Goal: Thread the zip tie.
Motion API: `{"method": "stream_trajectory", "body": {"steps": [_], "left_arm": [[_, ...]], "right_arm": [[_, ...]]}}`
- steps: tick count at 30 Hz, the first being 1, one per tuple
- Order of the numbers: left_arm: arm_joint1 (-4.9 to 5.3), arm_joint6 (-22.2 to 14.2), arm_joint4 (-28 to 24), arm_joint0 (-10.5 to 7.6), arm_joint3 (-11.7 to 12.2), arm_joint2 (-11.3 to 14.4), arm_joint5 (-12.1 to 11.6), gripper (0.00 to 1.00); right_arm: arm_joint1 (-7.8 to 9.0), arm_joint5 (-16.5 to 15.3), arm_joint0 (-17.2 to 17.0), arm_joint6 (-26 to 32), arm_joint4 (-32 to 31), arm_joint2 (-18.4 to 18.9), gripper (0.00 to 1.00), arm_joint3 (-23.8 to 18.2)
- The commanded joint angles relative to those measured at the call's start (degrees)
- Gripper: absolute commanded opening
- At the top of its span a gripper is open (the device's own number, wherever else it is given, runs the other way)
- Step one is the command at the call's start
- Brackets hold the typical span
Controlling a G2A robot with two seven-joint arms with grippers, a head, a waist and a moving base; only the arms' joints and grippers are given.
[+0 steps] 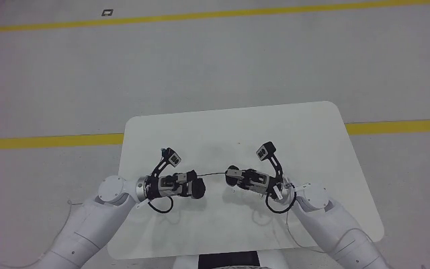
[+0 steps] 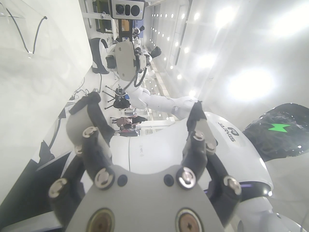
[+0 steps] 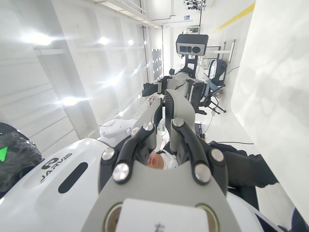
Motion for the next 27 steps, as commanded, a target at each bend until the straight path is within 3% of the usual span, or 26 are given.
{"method": "stream_trajectory", "body": {"steps": [1, 14, 19, 27], "left_arm": [[0.00, 0.0, 0.0, 0.00, 0.0, 0.0, 0.0, 1.00], [-0.04, 0.5, 0.8, -0.11, -0.4, 0.1, 0.2, 1.00], [-0.08, -4.4, 2.3, -1.37, 0.0, 0.9, 1.7, 1.00], [-0.79, -6.9, 0.9, -3.54, 2.1, 2.2, 1.7, 1.00]], "right_arm": [[0.00, 0.0, 0.0, 0.0, 0.0, 0.0, 0.00, 0.0], [-0.01, 0.1, 0.0, -0.3, -0.1, 0.0, 0.00, 0.0], [-0.20, -0.1, -0.6, 1.1, 3.4, -0.3, 0.00, 0.3], [-0.61, -0.3, -0.4, 5.7, 8.1, -1.4, 0.00, 2.4]]}}
